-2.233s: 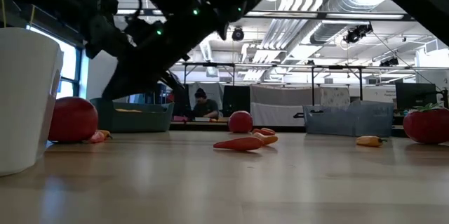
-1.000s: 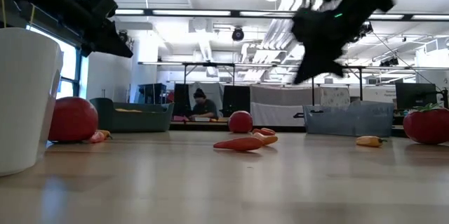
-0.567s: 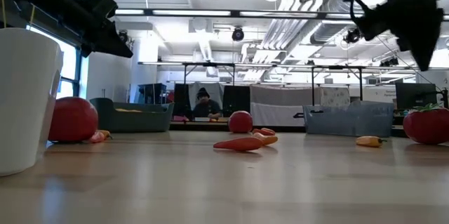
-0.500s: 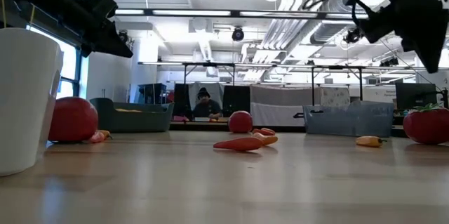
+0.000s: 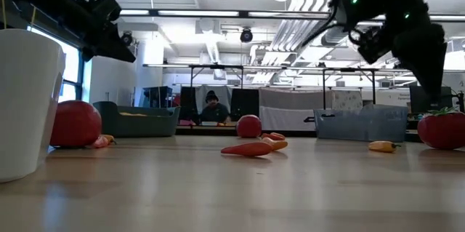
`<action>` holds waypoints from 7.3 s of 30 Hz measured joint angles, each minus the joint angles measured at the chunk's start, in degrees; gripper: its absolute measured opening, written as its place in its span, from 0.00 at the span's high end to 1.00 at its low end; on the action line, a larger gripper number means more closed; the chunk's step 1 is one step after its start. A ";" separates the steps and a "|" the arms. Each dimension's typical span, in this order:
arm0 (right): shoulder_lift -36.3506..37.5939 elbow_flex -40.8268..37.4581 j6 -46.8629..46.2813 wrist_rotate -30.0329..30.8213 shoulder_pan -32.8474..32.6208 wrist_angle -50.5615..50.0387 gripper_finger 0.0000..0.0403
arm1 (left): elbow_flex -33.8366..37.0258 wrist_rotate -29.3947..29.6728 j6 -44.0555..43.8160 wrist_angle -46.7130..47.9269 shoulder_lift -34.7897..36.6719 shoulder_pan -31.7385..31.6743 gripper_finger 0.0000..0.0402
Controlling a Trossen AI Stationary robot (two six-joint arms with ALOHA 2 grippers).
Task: Sort produce into baskets
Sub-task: Put the red tomato into the white bin
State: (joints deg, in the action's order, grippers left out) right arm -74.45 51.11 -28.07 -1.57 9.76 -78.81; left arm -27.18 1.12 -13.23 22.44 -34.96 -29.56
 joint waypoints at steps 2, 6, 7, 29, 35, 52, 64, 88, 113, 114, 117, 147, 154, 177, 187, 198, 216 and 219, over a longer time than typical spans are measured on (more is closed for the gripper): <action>-2.49 -0.04 1.18 0.14 0.74 0.63 0.17 | 0.00 -0.04 0.27 0.44 0.00 0.00 1.00; -6.68 -1.35 3.90 -0.11 2.63 1.31 0.16 | 0.00 -0.04 0.87 0.76 0.00 0.00 1.00; -7.33 -1.95 4.76 -0.01 3.03 1.48 0.16 | 0.00 -0.04 0.87 0.74 0.00 0.00 1.00; -5.43 -2.06 8.62 -1.14 5.43 9.21 0.44 | 0.00 -12.32 -23.92 -0.20 0.00 -0.02 1.00; -0.95 7.48 9.93 4.88 2.80 23.04 0.44 | 0.00 -22.33 -35.03 -4.42 -0.04 0.52 1.00; -0.80 13.38 -21.19 -0.36 2.09 88.42 0.45 | -9.52 1.18 6.42 -35.83 -2.45 13.07 0.71; -0.80 13.38 -28.99 9.35 0.06 102.65 0.45 | -31.37 14.03 29.36 -35.82 -18.64 20.87 0.45; -0.80 13.33 -32.92 11.99 -0.55 107.76 0.45 | -53.55 28.41 31.87 -32.21 -49.00 26.27 0.33; -0.82 13.31 -27.81 11.68 0.00 108.53 0.45 | -53.33 33.25 23.39 -22.74 -41.38 29.73 0.69; -0.82 13.31 -27.79 11.69 0.00 108.33 0.45 | -53.33 34.04 22.61 -20.98 -40.48 30.05 0.77; -0.82 13.31 -27.04 12.01 -0.01 108.23 0.45 | -53.31 39.19 17.82 -15.04 -37.24 31.24 0.96; -0.80 13.31 -27.50 12.14 -0.04 104.75 0.45 | -55.55 41.57 22.57 -26.89 -50.00 30.04 0.23; -0.64 13.33 -28.67 12.73 0.02 105.23 0.45 | -58.56 38.62 23.99 -26.87 -51.60 28.03 0.23; -0.82 13.33 -29.94 10.61 -0.09 104.61 0.45 | -58.66 35.48 31.83 -33.46 -54.51 28.39 0.23; -0.78 13.33 -28.60 9.88 -0.07 103.75 0.25 | -58.66 34.22 32.23 -32.23 -54.49 28.35 0.35; -0.41 13.27 -24.34 6.30 1.48 102.85 0.23 | -58.66 34.56 32.85 -29.15 -53.86 29.54 0.39; 0.60 13.35 -16.26 2.49 5.13 101.35 0.23 | -58.60 25.63 15.44 -1.13 -45.82 30.01 0.39; 0.75 13.38 -14.94 0.53 5.77 100.44 0.23 | -58.60 18.91 10.04 6.16 -43.48 30.01 0.39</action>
State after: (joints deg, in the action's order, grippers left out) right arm -73.69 64.49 -43.00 -1.05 15.53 21.63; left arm -85.78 20.03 -3.19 28.60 -78.44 0.45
